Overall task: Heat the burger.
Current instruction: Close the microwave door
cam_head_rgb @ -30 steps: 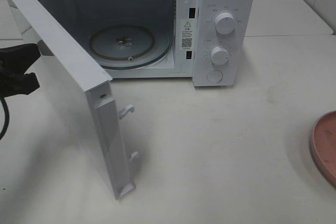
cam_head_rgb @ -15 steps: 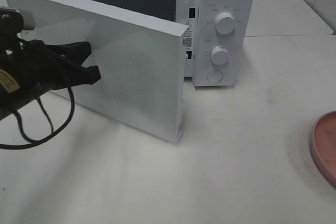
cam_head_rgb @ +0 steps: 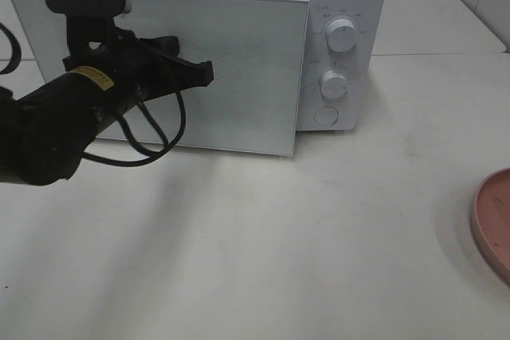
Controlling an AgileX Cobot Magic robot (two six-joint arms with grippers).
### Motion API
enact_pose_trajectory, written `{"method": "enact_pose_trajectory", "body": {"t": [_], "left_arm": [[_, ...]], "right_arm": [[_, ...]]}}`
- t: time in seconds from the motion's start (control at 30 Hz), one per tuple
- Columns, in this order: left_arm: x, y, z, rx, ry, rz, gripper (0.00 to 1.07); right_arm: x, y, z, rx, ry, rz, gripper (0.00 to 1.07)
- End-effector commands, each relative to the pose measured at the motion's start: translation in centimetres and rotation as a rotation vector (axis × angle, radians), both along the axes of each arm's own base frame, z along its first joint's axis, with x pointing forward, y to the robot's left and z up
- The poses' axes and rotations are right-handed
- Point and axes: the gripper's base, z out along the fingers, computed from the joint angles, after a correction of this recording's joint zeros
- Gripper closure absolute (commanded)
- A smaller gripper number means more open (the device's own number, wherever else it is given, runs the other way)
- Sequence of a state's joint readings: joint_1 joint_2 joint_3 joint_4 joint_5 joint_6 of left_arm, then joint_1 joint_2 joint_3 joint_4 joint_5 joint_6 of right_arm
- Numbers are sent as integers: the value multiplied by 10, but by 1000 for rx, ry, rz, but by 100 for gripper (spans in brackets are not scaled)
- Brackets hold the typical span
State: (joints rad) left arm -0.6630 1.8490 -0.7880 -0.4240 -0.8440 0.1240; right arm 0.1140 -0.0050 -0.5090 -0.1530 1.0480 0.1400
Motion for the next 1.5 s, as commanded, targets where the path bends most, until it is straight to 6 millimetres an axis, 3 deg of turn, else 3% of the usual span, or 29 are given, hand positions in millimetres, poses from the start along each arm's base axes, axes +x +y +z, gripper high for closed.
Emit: {"method": "enact_pose_trajectory", "body": {"t": [0.03, 0.4, 0.7, 0.87, 1.03, 1.23, 1.3, 1.33, 1.37, 1.4, 1.43, 1.47, 1.5], "left_arm": [[8, -9, 5, -1, 0, 22, 107], [44, -33, 11, -44, 13, 76, 107], [52, -38, 13, 0, 1, 81, 107], [48, -40, 11, 20, 61, 43, 107], [19, -39, 16, 53, 227, -69, 107], [0, -35, 16, 81, 373, -153, 107], [-14, -36, 16, 121, 485, -239, 89], [-14, -36, 16, 121, 485, -239, 89], [-23, -36, 17, 166, 558, -307, 63], [-32, -36, 16, 199, 640, -361, 25], [-32, -36, 16, 199, 640, -361, 25], [-37, -35, 15, 219, 683, -390, 10], [-37, -35, 15, 219, 683, -390, 10]], "right_arm": [[-4, 0, 0, -6, -34, 0, 34], [-4, 0, 0, -6, -34, 0, 34], [-4, 0, 0, -6, -34, 0, 34], [-4, 0, 0, -6, -34, -1, 34], [-4, 0, 0, -6, -34, 0, 34], [-4, 0, 0, -6, -34, 0, 34], [-4, 0, 0, -6, -34, 0, 34], [-4, 0, 0, -6, -34, 0, 34], [-4, 0, 0, -6, -34, 0, 34], [-4, 0, 0, -6, -34, 0, 34], [-4, 0, 0, -6, -34, 0, 34], [-4, 0, 0, -6, -34, 0, 34], [-4, 0, 0, -6, -34, 0, 34]]}}
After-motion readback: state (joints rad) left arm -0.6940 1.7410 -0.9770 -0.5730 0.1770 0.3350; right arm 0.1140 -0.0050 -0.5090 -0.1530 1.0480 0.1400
